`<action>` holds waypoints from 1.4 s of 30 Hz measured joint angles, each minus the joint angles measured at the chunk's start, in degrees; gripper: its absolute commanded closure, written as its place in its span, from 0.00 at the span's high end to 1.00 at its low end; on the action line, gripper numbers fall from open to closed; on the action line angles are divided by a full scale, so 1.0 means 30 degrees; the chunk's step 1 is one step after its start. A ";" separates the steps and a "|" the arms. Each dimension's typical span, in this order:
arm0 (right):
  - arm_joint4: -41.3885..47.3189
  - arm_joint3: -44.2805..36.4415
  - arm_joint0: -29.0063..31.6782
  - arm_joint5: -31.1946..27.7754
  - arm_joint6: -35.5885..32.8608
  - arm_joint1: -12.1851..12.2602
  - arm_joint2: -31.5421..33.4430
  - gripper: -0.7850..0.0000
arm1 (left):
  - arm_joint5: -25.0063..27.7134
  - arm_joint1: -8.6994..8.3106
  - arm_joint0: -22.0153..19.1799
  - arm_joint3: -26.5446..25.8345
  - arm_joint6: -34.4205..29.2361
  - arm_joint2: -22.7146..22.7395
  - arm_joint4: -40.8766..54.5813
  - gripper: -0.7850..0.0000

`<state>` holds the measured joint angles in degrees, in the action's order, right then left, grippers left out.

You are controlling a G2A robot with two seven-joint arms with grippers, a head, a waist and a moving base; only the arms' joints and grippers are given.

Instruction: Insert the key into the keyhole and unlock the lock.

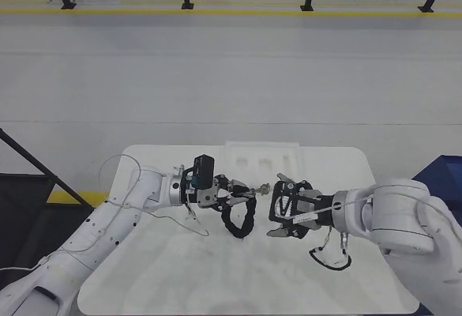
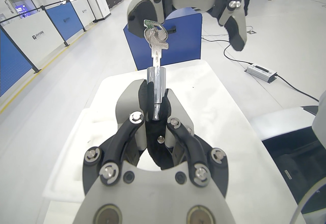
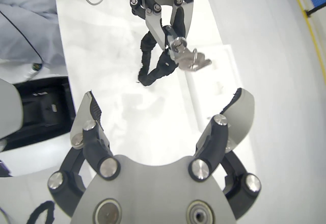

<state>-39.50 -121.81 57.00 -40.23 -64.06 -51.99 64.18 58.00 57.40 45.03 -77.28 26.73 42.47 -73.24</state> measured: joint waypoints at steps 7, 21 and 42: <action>-0.3166 0.0317 -0.1298 -0.2812 0.2816 0.0947 -0.1203 1.00 | 0.0000 -0.0163 -0.0228 -0.0067 -0.0622 -0.0540 0.0512 0.00; -0.6336 -0.0822 -0.1330 -0.4147 0.4151 0.1397 -0.1832 0.40 | 0.0000 -0.0448 -0.0698 0.0116 -0.1012 -0.2023 0.1291 0.00; -0.7137 -0.0628 -0.1495 -0.3414 0.5386 0.1375 -0.2769 0.00 | 0.0000 -0.0719 -0.1586 0.0272 -0.0510 -0.3303 0.1627 0.00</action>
<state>-60.91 -123.69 52.52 -50.47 -47.90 -47.87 55.88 58.00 55.24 40.27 -76.47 25.20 32.56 -68.36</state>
